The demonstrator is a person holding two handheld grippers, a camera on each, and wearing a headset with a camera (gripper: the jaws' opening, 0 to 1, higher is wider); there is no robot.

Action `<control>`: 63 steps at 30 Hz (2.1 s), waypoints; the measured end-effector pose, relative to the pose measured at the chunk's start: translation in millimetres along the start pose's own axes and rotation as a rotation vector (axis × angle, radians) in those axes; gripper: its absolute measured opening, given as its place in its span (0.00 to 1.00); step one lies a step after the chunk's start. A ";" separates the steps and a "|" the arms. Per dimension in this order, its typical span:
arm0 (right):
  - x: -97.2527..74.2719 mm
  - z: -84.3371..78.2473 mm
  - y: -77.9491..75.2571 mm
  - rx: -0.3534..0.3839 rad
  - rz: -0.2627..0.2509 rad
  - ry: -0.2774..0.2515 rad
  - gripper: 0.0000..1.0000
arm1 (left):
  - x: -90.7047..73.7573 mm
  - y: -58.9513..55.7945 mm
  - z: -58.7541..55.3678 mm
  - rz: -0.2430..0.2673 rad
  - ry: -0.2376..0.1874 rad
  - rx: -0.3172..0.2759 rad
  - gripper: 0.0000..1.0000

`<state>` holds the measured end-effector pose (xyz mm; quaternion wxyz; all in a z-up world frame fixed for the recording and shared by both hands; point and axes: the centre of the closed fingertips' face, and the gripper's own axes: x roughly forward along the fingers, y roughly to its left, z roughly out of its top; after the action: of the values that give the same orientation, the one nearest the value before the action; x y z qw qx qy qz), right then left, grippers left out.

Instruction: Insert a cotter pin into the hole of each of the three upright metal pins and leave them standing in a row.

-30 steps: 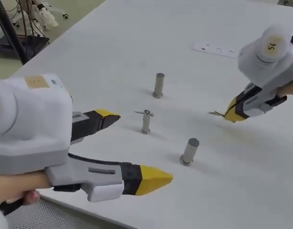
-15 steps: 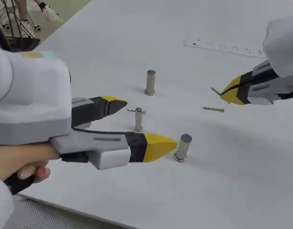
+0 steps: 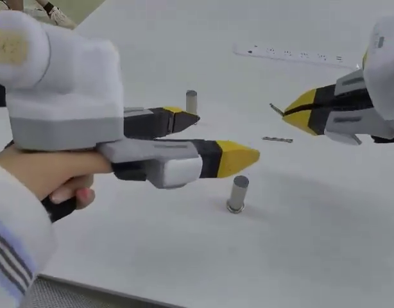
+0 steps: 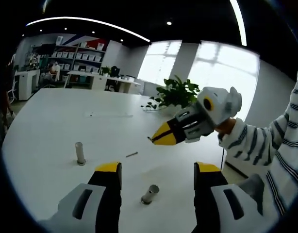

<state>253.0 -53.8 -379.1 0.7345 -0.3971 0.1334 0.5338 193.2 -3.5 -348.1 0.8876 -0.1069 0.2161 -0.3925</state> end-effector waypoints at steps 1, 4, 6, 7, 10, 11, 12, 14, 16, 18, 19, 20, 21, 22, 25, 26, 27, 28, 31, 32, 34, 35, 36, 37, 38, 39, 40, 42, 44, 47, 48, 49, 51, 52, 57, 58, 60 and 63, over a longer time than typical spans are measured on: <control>-0.5 1.6 0.5 -0.010 -0.009 -0.005 0.00 | 1.3 1.1 2.8 -0.006 -0.012 -0.022 0.53; -0.5 3.4 3.4 -0.035 -0.022 -0.013 0.00 | 6.0 4.4 9.0 -0.015 -0.033 -0.071 0.49; -1.7 4.5 6.3 -0.047 -0.026 -0.016 0.00 | 8.1 5.4 10.5 -0.021 -0.036 -0.093 0.47; -2.0 5.0 7.3 -0.053 -0.029 -0.016 0.00 | 9.0 5.4 11.1 -0.024 -0.037 -0.103 0.46; -4.4 8.1 13.4 -0.071 -0.034 -0.024 0.00 | 13.4 8.0 10.4 -0.039 -0.028 -0.132 0.41; -4.6 8.9 14.4 -0.073 -0.034 -0.026 0.00 | 14.2 10.2 9.7 -0.042 -0.021 -0.135 0.40; -5.2 10.3 16.4 -0.079 -0.036 -0.031 0.00 | 15.6 11.4 8.3 -0.046 -0.014 -0.136 0.39; -5.7 11.9 19.7 -0.093 -0.035 -0.031 0.00 | 17.4 13.3 4.9 -0.052 0.005 -0.136 0.37; -5.8 13.1 22.7 -0.126 -0.038 -0.024 0.00 | 19.6 16.4 1.4 -0.056 0.022 -0.143 0.35; -5.2 13.9 25.9 -0.134 -0.031 -0.028 0.00 | 22.1 17.7 -1.3 -0.058 0.032 -0.151 0.33; -4.6 14.6 26.8 -0.132 -0.030 -0.035 0.00 | 24.7 13.7 -3.4 -0.059 0.037 -0.154 0.32; -4.3 15.0 28.0 -0.133 -0.027 -0.038 0.00 | 26.6 10.6 -5.1 -0.059 0.041 -0.154 0.30; -3.5 14.8 29.6 -0.136 -0.021 -0.038 0.00 | 28.5 7.6 -6.9 -0.061 0.045 -0.154 0.29; -2.9 14.6 32.0 -0.143 -0.018 -0.037 0.00 | 30.5 5.3 -9.3 -0.062 0.052 -0.159 0.28; -2.2 14.7 36.4 -0.152 -0.007 -0.038 0.00 | 34.2 -1.7 -13.3 -0.069 0.059 -0.179 0.24; -2.0 14.9 38.3 -0.152 -0.003 -0.039 0.00 | 34.9 -2.6 -13.9 -0.071 0.058 -0.183 0.22; -1.6 15.3 40.4 -0.155 0.003 -0.041 0.00 | 35.6 -3.5 -15.0 -0.072 0.061 -0.189 0.21; -1.3 15.5 42.1 -0.158 0.004 -0.041 0.00 | 36.3 -4.3 -16.2 -0.071 0.065 -0.193 0.20; -1.1 16.3 44.6 -0.161 0.010 -0.043 0.00 | 37.6 -6.6 -18.2 -0.076 0.075 -0.208 0.16; -1.5 16.9 45.3 -0.161 0.010 -0.044 0.00 | 38.3 -6.2 -18.3 -0.078 0.076 -0.212 0.14; -1.3 18.1 46.3 -0.161 0.012 -0.048 0.00 | 38.8 -4.9 -18.9 -0.078 0.079 -0.216 0.11; -1.0 18.7 46.6 -0.160 0.012 -0.051 0.00 | 38.8 -5.0 -19.4 -0.079 0.081 -0.217 0.10; -1.2 19.6 48.4 -0.155 0.017 -0.053 0.00 | 39.1 -5.5 -20.2 -0.080 0.082 -0.217 0.08; -0.6 20.0 49.3 -0.152 0.019 -0.054 0.00 | 40.4 -5.6 -21.7 -0.081 0.087 -0.215 0.07; -0.6 19.7 50.0 -0.155 0.021 -0.054 0.00 | 40.9 -5.9 -23.1 -0.081 0.090 -0.215 0.06; -0.3 19.8 50.7 -0.156 0.022 -0.054 0.00 | 41.9 -5.2 -24.7 -0.078 0.095 -0.219 0.06; -0.1 20.1 51.3 -0.156 0.024 -0.055 0.00 | 42.3 -4.9 -25.7 -0.077 0.097 -0.222 0.06; 0.2 21.3 52.0 -0.156 0.025 -0.059 0.00 | 43.0 -5.5 -28.4 -0.076 0.104 -0.218 0.06; 1.3 19.9 52.8 -0.158 0.026 -0.051 0.00 | 42.4 -3.3 -29.1 -0.070 0.100 -0.224 0.05; 3.2 19.6 54.2 -0.162 0.027 -0.051 0.00 | 40.7 -3.7 -30.8 -0.072 0.098 -0.245 0.01; 3.3 19.9 54.5 -0.164 0.028 -0.050 0.00 | 40.5 -4.4 -31.3 -0.082 0.102 -0.269 0.00; 3.7 19.9 54.5 -0.165 0.026 -0.049 0.00 | 40.5 -2.8 -31.6 -0.076 0.103 -0.265 0.00; 2.6 19.7 55.1 -0.167 0.030 -0.051 0.00 | 39.7 1.2 -32.0 -0.078 0.110 -0.260 0.00; 2.8 19.9 55.6 -0.165 0.032 -0.052 0.00 | 39.4 1.7 -32.4 -0.079 0.113 -0.257 0.00; 3.0 21.8 57.1 -0.157 0.038 -0.063 0.00 | 37.6 0.4 -33.6 -0.082 0.122 -0.251 0.00; 2.9 21.9 56.9 -0.153 0.036 -0.064 0.00 | 37.8 0.3 -33.2 -0.080 0.121 -0.257 0.00; 2.7 22.4 56.4 -0.149 0.038 -0.067 0.00 | 38.0 0.0 -32.6 -0.077 0.119 -0.247 0.00; 3.6 22.1 55.2 -0.159 0.033 -0.072 0.00 | 38.1 2.2 -29.7 -0.064 0.108 -0.186 0.00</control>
<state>200.3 -29.0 -391.3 0.6959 -0.4327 0.0707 0.5688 203.5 -30.9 -386.6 0.8481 -0.1743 0.2954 -0.4039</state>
